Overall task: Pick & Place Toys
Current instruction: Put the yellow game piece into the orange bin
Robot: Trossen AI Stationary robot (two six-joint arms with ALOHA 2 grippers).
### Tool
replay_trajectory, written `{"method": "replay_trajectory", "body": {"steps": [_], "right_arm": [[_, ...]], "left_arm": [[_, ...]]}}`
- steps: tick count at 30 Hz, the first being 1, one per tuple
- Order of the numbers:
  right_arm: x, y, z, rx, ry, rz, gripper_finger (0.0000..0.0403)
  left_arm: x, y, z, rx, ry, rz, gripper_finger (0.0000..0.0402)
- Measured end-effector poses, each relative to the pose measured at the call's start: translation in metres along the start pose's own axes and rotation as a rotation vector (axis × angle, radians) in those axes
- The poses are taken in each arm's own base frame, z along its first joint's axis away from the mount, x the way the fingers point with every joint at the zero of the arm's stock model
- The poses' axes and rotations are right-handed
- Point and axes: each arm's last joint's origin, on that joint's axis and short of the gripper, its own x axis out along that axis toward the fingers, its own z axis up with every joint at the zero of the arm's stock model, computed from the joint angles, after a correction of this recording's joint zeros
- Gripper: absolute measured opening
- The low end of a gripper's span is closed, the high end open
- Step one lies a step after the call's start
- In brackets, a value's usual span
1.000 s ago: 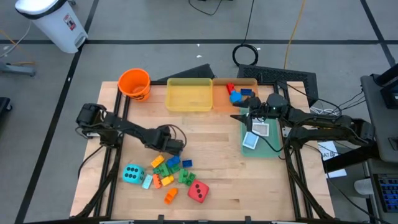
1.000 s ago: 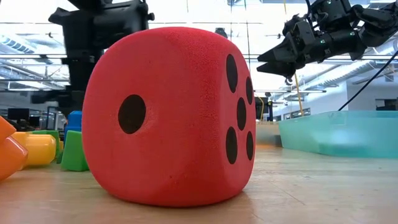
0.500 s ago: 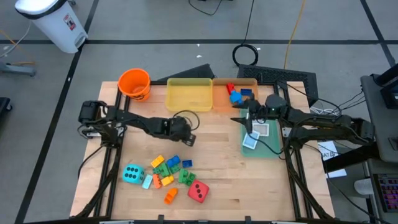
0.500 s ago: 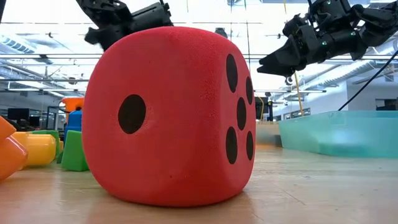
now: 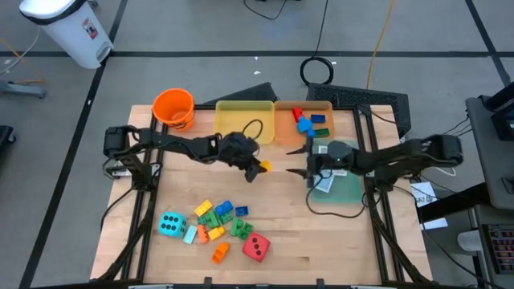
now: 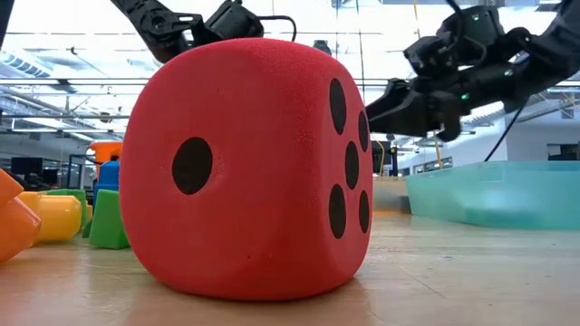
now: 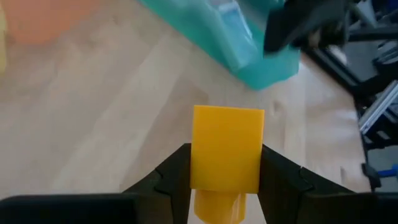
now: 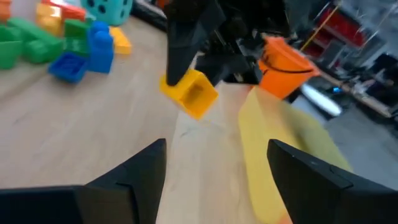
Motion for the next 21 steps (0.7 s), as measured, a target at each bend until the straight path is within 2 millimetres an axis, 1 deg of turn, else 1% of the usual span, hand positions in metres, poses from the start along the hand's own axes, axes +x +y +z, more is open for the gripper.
{"method": "replay_trajectory", "body": {"steps": [3, 6, 10, 13, 18, 21], "right_arm": [[0.015, -0.001, 0.002, -0.015, -0.047, -0.017, 0.0245], [0.032, -0.003, 0.003, -0.041, -0.046, -0.007, 0.0245], [0.053, -0.003, 0.006, -0.078, -0.084, 0.081, 0.0244], [0.063, -0.002, 0.008, -0.112, -0.086, 0.093, 0.0244], [0.068, 0.004, 0.019, -0.178, -0.148, 0.135, 0.024], [0.068, 0.009, 0.024, -0.191, -0.176, 0.158, 0.0223]], "left_arm": [[-0.002, 0.005, 0.005, 0.005, -0.012, -0.015, 0.0143], [-0.003, 0.007, 0.008, 0.006, -0.011, -0.062, 0.0143], [-0.004, 0.003, 0.01, 0.014, 0.001, -0.151, 0.0143], [-0.004, -0.001, 0.012, 0.021, 0.006, -0.234, 0.0143], [-0.004, -0.003, 0.012, 0.005, 0.01, -0.261, 0.0143], [-0.004, -0.003, 0.012, -0.011, 0.01, -0.267, 0.0143]]}}
